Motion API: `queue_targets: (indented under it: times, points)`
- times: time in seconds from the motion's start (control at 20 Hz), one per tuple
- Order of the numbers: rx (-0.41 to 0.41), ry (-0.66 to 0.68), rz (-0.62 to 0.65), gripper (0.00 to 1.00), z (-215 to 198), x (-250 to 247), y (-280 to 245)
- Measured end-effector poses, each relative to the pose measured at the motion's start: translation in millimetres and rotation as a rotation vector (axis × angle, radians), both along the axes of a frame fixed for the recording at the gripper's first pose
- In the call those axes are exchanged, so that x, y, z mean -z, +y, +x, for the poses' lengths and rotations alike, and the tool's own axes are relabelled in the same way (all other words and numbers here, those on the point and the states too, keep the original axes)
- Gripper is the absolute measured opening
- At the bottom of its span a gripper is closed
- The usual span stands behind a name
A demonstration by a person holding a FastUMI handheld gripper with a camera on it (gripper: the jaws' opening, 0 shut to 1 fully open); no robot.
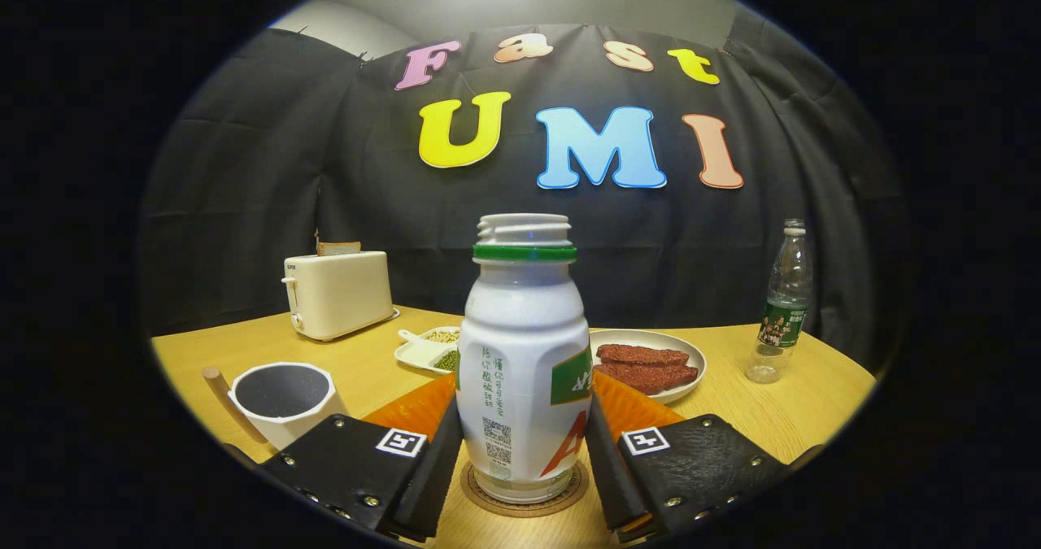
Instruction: Take the bottle from table, then pour the juice into the cup, finally place the bottle on the coaster
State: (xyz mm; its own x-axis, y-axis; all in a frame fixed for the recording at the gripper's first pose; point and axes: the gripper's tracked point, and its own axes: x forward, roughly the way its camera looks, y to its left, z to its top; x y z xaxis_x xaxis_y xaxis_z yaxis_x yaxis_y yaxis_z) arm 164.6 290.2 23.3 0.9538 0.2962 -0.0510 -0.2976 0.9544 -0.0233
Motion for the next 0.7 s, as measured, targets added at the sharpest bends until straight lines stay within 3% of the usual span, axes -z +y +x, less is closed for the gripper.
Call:
queue_targets:
  times: [0.3, 0.35, 0.45, 0.7]
  points:
    - [-0.006, 0.002, 0.049, 0.74, -1.9, -1.1, 1.1]
    - [-0.012, -0.009, 0.064, 0.77, -2.7, -5.0, 2.7]
    - [-0.006, -0.038, 0.059, 0.98, -3.5, -14.6, -1.4]
    - [0.028, -0.064, 0.008, 0.98, -18.1, -46.2, -10.2]
